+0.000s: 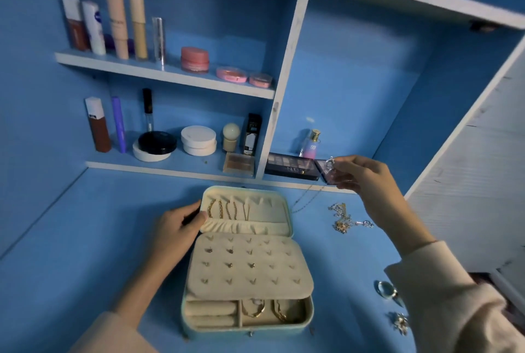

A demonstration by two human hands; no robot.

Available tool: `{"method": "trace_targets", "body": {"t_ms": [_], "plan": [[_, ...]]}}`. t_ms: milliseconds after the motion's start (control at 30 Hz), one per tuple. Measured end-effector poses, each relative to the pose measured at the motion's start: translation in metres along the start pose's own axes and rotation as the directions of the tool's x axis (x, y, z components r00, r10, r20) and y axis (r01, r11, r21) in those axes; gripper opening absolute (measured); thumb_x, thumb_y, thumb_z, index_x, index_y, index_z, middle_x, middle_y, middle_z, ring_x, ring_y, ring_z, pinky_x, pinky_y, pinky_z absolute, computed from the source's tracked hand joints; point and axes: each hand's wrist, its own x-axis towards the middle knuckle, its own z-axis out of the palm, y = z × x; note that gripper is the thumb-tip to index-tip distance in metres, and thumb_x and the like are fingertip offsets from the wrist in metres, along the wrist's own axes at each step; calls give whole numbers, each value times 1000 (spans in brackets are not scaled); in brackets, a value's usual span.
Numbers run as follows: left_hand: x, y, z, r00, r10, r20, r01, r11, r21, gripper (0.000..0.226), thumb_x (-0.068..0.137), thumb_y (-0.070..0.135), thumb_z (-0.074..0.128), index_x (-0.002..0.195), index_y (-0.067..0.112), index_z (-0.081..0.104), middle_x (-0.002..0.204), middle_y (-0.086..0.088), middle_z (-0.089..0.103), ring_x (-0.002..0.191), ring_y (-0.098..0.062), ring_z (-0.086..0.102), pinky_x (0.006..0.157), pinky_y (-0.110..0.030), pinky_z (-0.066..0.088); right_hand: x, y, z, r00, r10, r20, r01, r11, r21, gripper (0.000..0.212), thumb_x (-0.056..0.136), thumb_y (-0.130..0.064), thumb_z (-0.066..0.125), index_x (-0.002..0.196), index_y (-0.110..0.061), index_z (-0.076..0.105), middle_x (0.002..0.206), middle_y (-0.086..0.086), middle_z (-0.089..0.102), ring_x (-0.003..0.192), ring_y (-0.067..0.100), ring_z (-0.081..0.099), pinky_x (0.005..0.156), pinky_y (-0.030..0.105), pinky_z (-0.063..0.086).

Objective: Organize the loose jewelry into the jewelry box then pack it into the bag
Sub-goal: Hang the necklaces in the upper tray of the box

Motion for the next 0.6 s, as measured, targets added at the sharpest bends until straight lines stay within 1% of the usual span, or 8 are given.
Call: {"method": "trace_targets", "body": {"t_ms": [100,167,233,300,367,467,533,600], "plan": [[6,10,-1,997,-58,55,56,998,34,32,88,10,61,120,10,64,109,-2,69,92,-10,62,70,-17,41,-7,-6,7,997,-14,75,11,999,40,16,88,0,54,77,-6,64,60,8,64,58,19,59,65,27,46],[10,28,-3,991,-87,102,75,991,112,42,89,12,60,131,12,55,129,-7,59,111,-16,55,85,-26,43,-13,-9,14,991,-25,130,18,998,52,14,89,0,55,78,-5,63,61,11,61,56,18,57,66,27,47],[14,52,0,993,-29,117,3,976,218,52,91,20,58,141,17,43,142,-4,47,129,-19,43,103,-32,36,-19,-11,22,983,-28,179,19,998,52,12,88,0,55,81,-3,64,60,9,58,53,17,56,61,23,49],[12,83,9,980,85,179,-118,976,181,51,92,24,58,140,23,43,138,4,50,128,-13,44,102,-27,35,-24,-12,28,974,-34,222,25,999,44,10,87,1,57,83,-1,66,57,6,56,52,17,54,55,20,50],[6,112,24,942,172,289,-187,982,22,42,91,23,60,132,28,53,123,10,60,111,-4,55,90,-18,41,-27,-14,31,967,-44,251,33,998,48,9,87,0,59,83,0,67,53,6,53,50,19,52,53,20,49],[0,135,43,879,278,387,-237,960,-151,23,89,9,60,102,25,68,92,8,70,86,0,62,82,-20,46,-29,-16,30,962,-72,262,65,997,36,10,88,-1,57,87,4,66,53,9,52,49,17,50,54,20,47],[1,140,48,872,264,412,-213,963,-167,17,86,5,62,98,14,71,82,0,72,78,-5,62,75,-21,46,-30,-17,27,965,-85,250,80,996,31,10,89,-2,57,86,2,66,51,7,52,48,15,50,55,20,47],[3,143,50,881,232,413,-193,972,-135,12,84,8,66,93,14,73,82,-7,73,77,-10,65,73,-23,46,-29,-18,23,968,-98,230,95,995,24,12,89,-2,57,81,-3,66,52,2,53,48,12,48,55,20,45]]}}
